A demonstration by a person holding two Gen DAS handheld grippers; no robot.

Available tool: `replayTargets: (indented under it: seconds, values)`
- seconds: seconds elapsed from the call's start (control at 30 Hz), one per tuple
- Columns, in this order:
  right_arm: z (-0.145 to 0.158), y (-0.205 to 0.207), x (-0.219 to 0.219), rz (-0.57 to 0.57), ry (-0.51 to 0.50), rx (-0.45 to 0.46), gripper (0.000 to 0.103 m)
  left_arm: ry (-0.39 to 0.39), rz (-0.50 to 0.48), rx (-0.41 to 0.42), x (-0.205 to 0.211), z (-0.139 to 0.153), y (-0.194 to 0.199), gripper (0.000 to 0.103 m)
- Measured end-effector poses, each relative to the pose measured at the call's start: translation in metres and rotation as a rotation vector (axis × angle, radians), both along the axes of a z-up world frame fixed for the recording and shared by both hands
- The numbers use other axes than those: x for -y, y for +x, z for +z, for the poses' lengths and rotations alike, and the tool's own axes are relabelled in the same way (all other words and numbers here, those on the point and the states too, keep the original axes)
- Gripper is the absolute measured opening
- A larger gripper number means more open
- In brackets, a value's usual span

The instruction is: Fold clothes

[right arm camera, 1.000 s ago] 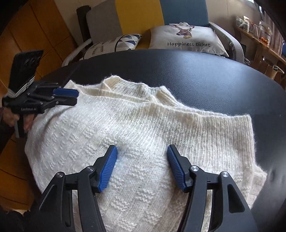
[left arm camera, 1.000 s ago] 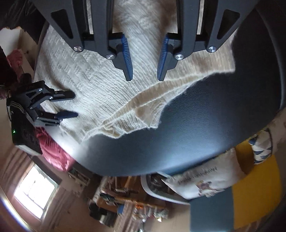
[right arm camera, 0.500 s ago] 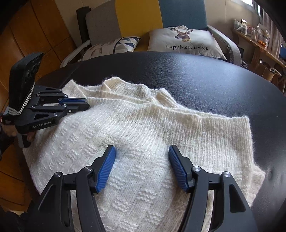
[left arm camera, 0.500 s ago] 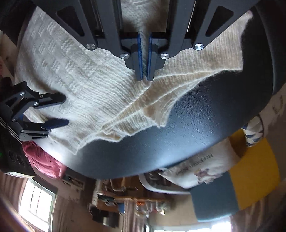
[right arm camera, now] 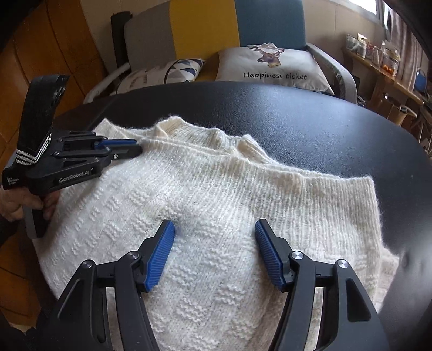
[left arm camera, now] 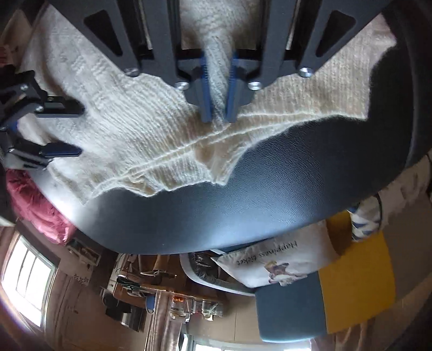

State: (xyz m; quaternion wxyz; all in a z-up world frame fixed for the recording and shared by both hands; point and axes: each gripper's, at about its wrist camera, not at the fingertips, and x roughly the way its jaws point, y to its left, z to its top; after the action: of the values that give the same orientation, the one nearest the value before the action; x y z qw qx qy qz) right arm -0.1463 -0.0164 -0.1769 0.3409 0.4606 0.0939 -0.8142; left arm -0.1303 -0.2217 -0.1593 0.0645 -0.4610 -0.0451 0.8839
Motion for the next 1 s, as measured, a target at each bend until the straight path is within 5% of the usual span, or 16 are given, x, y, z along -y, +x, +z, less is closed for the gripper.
replayTargets:
  seconds: [0.23,0.4,0.53,0.67,1.0]
  values:
    - [0.030,0.010,0.012,0.071,-0.087,-0.020,0.065,0.100,0.076,-0.110,0.043,0.031,0.043,0.017]
    - [0.026,0.019,0.053,0.178,-0.084,0.009,0.065,0.001,0.065,-0.040,0.047,0.015,0.043,0.017]
    - [-0.004,0.000,0.071,0.072,0.015,0.022,0.069,-0.001,0.137,-0.015,0.051,0.001,0.034,0.019]
    - [-0.005,-0.001,0.059,0.009,-0.066,0.023,0.070,0.057,0.186,-0.091,0.050,0.013,0.039,0.016]
    - [0.011,0.011,0.033,0.024,-0.138,0.066,0.072,0.044,0.053,0.075,0.037,0.002,0.003,0.030]
